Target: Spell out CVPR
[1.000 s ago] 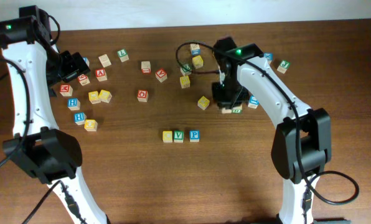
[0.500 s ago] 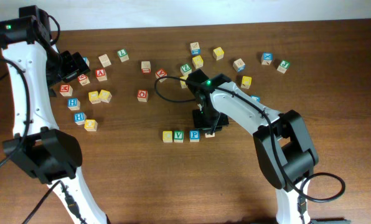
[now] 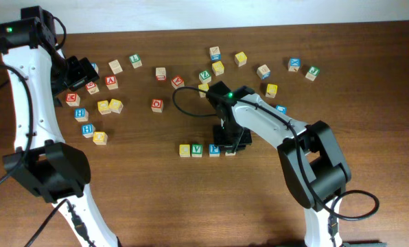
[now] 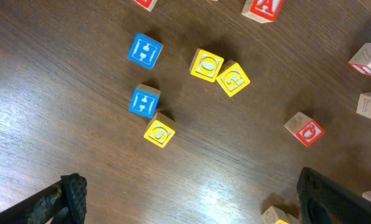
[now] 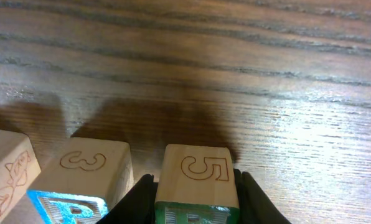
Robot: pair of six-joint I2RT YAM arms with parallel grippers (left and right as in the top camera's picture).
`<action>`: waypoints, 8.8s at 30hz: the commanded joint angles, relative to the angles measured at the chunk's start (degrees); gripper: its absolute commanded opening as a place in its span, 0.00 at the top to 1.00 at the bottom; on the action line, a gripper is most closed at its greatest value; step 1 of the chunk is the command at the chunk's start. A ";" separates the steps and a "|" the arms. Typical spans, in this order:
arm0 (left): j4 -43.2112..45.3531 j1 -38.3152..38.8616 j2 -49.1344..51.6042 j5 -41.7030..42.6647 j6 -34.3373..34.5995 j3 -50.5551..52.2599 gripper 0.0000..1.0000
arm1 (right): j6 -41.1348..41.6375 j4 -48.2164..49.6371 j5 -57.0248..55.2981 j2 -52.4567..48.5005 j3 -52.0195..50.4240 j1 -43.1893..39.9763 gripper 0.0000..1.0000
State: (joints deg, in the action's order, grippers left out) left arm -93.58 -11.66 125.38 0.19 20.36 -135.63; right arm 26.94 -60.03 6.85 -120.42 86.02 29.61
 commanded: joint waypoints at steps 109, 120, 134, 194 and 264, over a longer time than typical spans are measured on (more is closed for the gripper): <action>43.01 28.92 -15.91 4.83 2.14 65.48 1.00 | 0.61 16.81 9.33 9.38 -18.34 -6.73 0.96; 44.83 32.30 -15.43 4.96 2.56 65.48 1.00 | 3.56 19.67 13.33 9.38 -18.32 -4.48 0.96; 45.13 32.44 -15.43 6.08 2.54 65.48 1.00 | 3.58 22.43 13.55 9.38 -18.32 -4.48 0.96; 27.08 16.11 -15.45 -4.52 1.92 48.30 0.01 | -1.60 -8.48 -10.78 56.08 -8.76 -2.84 0.02; 27.08 16.15 -15.45 -4.52 1.92 48.30 0.01 | -26.69 55.39 -6.01 120.24 -85.70 -28.13 0.02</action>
State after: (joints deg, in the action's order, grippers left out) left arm -66.46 4.51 109.86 -3.70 22.15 -86.80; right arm -0.16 -4.29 1.32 -0.84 0.71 1.89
